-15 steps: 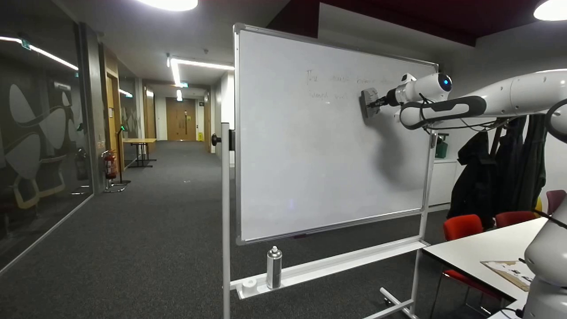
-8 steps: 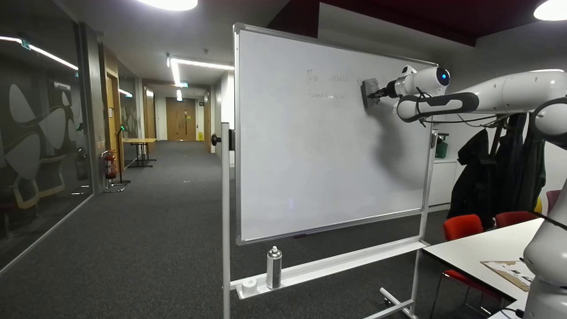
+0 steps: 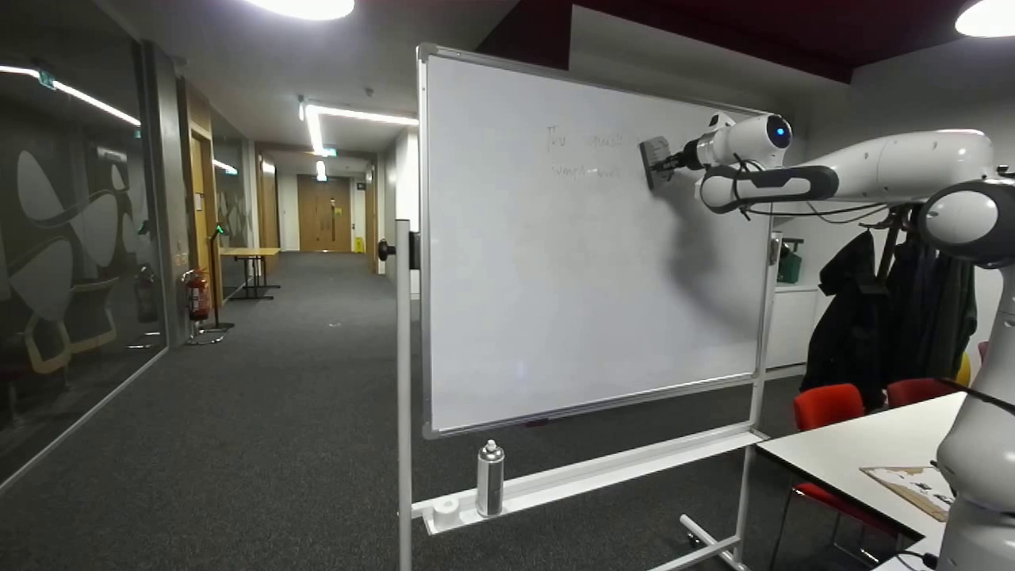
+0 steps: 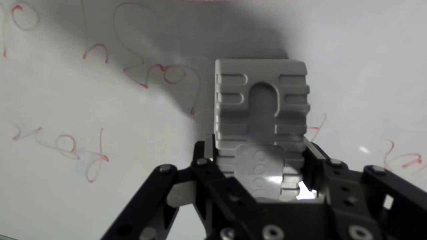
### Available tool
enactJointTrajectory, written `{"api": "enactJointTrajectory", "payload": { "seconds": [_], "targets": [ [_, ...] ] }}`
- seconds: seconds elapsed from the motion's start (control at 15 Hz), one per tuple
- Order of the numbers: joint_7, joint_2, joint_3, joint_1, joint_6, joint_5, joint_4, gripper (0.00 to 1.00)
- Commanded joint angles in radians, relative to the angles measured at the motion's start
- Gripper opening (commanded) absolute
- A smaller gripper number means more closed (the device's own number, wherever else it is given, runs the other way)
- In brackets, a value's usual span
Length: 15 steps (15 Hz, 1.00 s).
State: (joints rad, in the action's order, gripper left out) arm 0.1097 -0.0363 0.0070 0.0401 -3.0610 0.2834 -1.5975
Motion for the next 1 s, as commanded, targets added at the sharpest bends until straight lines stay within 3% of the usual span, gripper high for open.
{"api": "enactJointTrajectory", "payload": {
  "seconds": [0.0,0.53,0.93],
  "targets": [
    [-0.016,0.067,-0.009,0.012,0.016,0.008,0.122,0.35],
    [0.014,0.103,-0.078,0.028,0.035,-0.166,0.217,0.35],
    [0.075,0.103,-0.077,0.019,0.025,-0.285,0.215,0.35]
  ]
}}
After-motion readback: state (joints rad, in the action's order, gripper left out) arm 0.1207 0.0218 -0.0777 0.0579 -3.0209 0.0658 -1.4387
